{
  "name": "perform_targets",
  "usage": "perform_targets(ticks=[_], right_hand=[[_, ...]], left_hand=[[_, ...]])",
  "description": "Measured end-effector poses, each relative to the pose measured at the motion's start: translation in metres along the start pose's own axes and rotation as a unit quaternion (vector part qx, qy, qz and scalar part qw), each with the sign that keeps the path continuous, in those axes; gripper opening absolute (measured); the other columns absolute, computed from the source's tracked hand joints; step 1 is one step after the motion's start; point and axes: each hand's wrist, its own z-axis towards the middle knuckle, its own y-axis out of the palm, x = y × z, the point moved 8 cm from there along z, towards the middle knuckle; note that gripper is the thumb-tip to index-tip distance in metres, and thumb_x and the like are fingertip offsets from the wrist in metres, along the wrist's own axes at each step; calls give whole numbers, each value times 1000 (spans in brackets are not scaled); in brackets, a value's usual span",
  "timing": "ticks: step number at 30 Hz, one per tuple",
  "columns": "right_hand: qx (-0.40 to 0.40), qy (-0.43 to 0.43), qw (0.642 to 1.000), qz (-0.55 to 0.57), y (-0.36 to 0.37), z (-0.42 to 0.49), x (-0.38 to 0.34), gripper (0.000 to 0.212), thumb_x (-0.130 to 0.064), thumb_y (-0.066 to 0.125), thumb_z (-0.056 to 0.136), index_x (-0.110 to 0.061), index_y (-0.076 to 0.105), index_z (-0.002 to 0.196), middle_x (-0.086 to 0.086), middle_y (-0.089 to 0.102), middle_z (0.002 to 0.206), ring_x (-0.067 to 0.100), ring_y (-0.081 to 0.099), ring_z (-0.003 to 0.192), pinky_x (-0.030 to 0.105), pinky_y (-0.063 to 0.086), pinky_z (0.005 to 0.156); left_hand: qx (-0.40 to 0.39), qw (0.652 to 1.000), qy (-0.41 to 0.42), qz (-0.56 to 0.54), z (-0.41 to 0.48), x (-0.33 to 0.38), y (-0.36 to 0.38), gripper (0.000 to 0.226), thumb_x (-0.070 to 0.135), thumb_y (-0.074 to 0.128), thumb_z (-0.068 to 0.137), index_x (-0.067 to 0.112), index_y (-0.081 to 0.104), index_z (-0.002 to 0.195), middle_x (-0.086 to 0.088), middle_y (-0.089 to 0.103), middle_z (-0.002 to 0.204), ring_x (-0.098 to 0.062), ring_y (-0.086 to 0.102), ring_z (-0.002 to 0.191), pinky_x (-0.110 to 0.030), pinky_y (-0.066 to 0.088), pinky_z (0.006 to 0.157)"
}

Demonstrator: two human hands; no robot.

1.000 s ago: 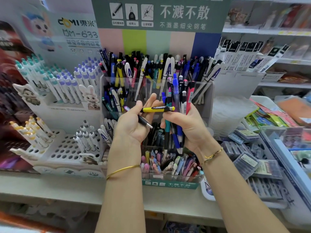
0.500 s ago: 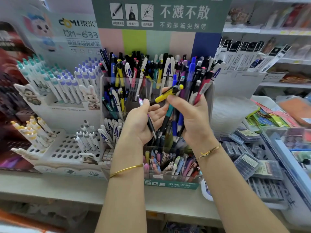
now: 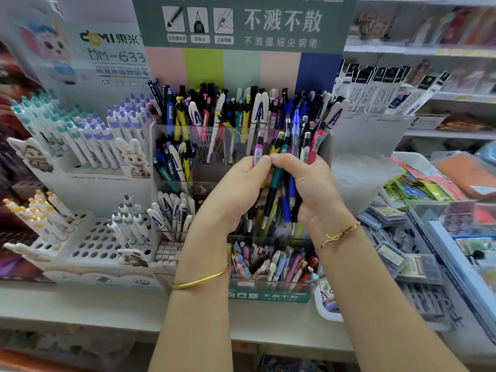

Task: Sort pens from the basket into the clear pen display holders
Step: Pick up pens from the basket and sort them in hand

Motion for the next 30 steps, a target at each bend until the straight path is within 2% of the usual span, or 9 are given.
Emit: perform_targets(ticks=[3,5,9,12,16,21,24,27,30], right_hand=[[1,14,1000,-22,-3,1,0,4,-4,64,87,-7,62,87,12,67,77,25,68,66,36,56,55],[-3,21,999,-42,-3,2,-1,5,-4,65,86,-6,63,90,11,67,75,21,68,63,32,55,52],[-1,20,996,-91,-6,5,-2,11,-5,66,86,-2,63,96,15,67,81,26,70,71,35,57,58],[-13,18,989,-144,-5,5,-5,13,-6,67,85,-4,63,97,12,67,83,21,70,71,32,59,59],[-45,22,979,-198,1,4,-6,15,-8,69,84,-2,64,97,13,67,84,23,69,73,38,59,66],[-54,-1,970,-236,6,3,-8,19,-13,69,84,0,65,97,13,67,85,24,67,75,41,58,71],[-76,-4,963,-259,9,2,-4,11,-17,69,86,-7,67,85,7,67,79,16,66,70,28,57,65],[-90,-7,949,-302,11,2,-2,21,-25,68,87,-12,62,73,3,61,69,8,60,59,20,51,57],[-98,-26,930,-354,16,0,-3,34,-36,63,90,-9,61,70,9,62,68,11,58,59,28,51,59]], left_hand=[[3,999,-20,-34,3,-13,7,37,45,32,103,21,53,123,-4,67,111,-21,62,108,-48,46,102],[11,997,-32,-69,4,-19,13,44,47,31,102,19,50,130,-6,65,113,-25,61,111,-50,45,102],[46,989,-65,-125,5,-27,24,47,47,27,103,13,52,124,-8,68,95,-25,68,89,-53,56,85],[87,983,-86,-137,7,-36,23,49,51,29,101,15,48,128,-12,68,108,-28,68,97,-53,56,84],[119,972,-117,-165,8,-47,23,51,52,35,97,15,53,126,-12,69,107,-29,69,94,-52,57,81],[127,932,-142,-308,3,-48,29,39,44,38,102,15,59,116,-11,71,99,-24,71,85,-40,58,65],[111,899,-155,-394,0,-47,37,41,46,38,102,16,60,119,-10,69,109,-22,69,92,-39,57,67],[109,877,-171,-435,-4,-50,41,44,53,38,99,22,60,119,-6,70,103,-20,70,82,-34,56,55],[110,871,-171,-447,-7,-47,44,50,60,36,97,21,63,112,-8,71,101,-23,69,90,-39,56,67]])
